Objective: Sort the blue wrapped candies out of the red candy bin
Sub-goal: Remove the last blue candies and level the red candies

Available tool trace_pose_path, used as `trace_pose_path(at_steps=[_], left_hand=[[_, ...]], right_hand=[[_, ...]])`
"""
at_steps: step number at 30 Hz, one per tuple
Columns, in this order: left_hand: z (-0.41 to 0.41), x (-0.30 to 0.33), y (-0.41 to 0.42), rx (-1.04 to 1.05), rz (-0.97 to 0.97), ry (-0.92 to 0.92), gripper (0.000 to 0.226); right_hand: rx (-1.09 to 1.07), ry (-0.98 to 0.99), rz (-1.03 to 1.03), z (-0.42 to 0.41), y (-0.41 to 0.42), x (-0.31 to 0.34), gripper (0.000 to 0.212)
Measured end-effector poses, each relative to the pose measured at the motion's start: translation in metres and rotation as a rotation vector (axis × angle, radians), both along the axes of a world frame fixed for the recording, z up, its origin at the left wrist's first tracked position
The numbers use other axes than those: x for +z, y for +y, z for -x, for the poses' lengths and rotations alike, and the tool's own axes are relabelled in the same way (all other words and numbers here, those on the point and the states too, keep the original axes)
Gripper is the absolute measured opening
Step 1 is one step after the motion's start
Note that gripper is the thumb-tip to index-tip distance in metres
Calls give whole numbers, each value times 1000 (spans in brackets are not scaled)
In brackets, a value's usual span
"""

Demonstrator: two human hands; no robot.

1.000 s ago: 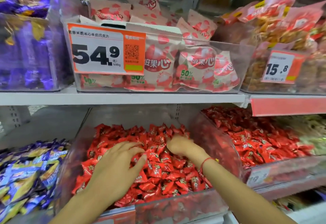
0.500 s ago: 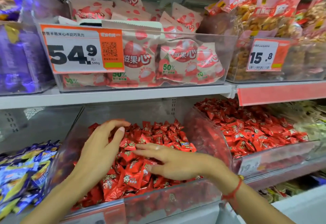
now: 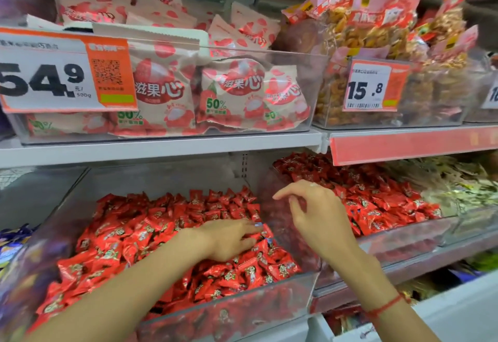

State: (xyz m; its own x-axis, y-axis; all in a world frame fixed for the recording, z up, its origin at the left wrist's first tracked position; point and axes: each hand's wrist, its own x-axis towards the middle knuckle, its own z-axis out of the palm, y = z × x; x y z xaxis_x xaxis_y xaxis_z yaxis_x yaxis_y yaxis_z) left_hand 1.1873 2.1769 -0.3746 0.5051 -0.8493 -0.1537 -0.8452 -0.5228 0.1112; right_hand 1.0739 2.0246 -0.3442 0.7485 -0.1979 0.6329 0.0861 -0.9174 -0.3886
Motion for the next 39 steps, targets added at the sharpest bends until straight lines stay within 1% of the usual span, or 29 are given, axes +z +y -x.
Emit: trace_pose_path(at_steps=[3, 6, 8, 9, 10, 12, 13, 14, 18, 20, 22, 23, 25, 27, 28, 30, 31, 32, 34, 36, 39], left_hand=[[5, 13, 29, -6, -67, -30, 43], [10, 41, 55, 41, -145, 72, 44], [9, 52, 59, 97, -120, 144, 66], [7, 54, 56, 134, -81, 127, 71], [4, 54, 50, 164, -29, 72, 66], [-3, 45, 32, 200, 75, -85, 41], [-9, 36, 20, 206, 129, -112, 30], [-12, 27, 9, 207, 157, -104, 26], [-24, -7, -22, 268, 56, -34, 47], [-26, -10, -26, 305, 68, -60, 47], [-24, -6, -23, 320, 123, -108, 41], [-23, -3, -19, 333, 161, -111, 39], [-18, 5, -5, 370, 300, -86, 36], [-10, 12, 14, 387, 492, 22, 30], [-5, 15, 24, 377, 600, 121, 26], [7, 20, 43, 365, 815, 385, 15], [14, 21, 51, 372, 905, 517, 14], [19, 22, 59, 388, 986, 608, 16], [25, 22, 70, 429, 1107, 668, 22], [28, 24, 76, 442, 1185, 674, 24], [32, 30, 77, 430, 1262, 658, 20]], right_hand=[[-12, 3, 5, -1, 0, -4, 35], [-25, 27, 12, -1, 1, -4, 36], [-30, 27, 8, -1, 2, -3, 36], [-30, 28, 6, -1, 3, -2, 36], [-29, 32, 6, 0, 3, -2, 37], [-29, 37, 4, 0, 3, -2, 37], [-26, 36, 2, 0, 3, -2, 37], [-24, 34, -1, 1, 3, -2, 37], [-14, 22, -5, 2, 4, -4, 37], [-13, 3, 3, 2, 3, -5, 37], [-21, -10, 13, 1, 2, -7, 37], [-20, -13, 19, 0, 3, -7, 36], [-16, -26, 46, -1, 3, -8, 34], [-24, -47, 109, -2, 3, -10, 31], [-30, -64, 151, -3, 3, -10, 30], [-26, -100, 229, -5, 2, -9, 29], [-18, -115, 255, -6, 2, -8, 28], [-9, -127, 270, -7, 3, -7, 28], [1, -128, 288, -6, 4, -7, 26], [4, -106, 314, -5, 7, -7, 26], [31, -107, 364, -7, 22, -3, 24]])
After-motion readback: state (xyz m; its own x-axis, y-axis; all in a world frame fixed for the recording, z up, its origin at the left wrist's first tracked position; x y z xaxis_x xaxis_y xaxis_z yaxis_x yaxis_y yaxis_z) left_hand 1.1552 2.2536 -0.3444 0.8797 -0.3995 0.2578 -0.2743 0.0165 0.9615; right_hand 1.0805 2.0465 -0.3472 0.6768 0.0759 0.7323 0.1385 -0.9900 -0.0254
